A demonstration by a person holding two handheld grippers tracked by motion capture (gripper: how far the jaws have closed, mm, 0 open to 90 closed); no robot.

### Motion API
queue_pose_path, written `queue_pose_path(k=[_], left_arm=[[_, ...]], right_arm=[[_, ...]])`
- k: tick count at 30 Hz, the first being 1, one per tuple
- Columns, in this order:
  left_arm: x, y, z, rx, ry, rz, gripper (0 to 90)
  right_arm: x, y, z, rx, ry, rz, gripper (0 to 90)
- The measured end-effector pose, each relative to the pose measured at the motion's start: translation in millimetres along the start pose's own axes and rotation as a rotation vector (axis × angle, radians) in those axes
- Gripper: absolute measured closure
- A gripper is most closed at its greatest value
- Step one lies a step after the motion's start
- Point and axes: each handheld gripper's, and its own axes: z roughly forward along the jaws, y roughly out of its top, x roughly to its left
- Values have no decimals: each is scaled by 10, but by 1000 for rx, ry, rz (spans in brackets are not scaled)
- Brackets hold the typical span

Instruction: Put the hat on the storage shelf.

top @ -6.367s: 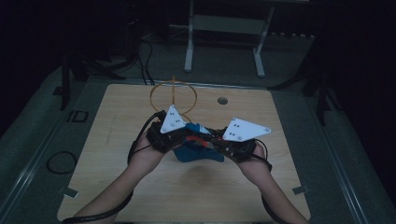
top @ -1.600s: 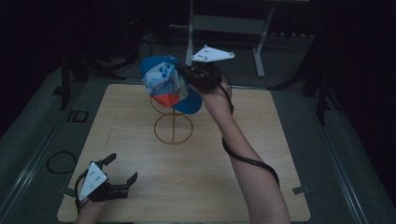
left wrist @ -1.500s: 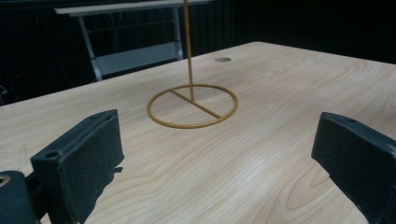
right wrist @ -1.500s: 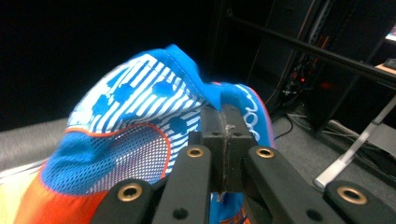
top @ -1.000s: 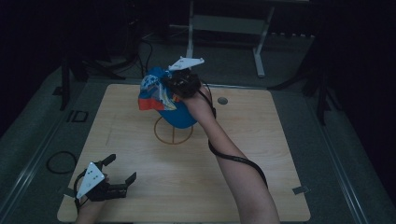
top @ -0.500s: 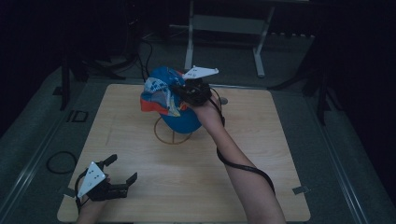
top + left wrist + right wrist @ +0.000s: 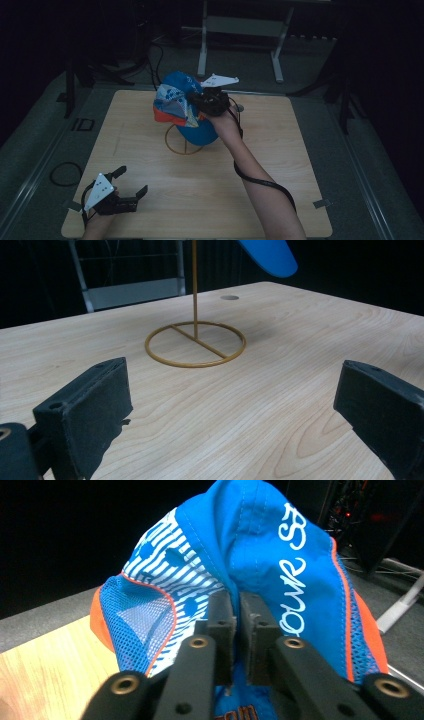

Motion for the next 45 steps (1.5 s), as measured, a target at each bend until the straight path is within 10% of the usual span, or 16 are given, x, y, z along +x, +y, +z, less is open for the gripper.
queue_pose_path(k=[22, 45], left_arm=[[-5, -14, 31, 6, -9, 1, 23], [-28, -39, 59, 13, -9, -2, 23]], right_arm=[[-43, -159, -48, -2, 10, 38, 679], [-39, -246, -331, -41, 27, 27, 142]])
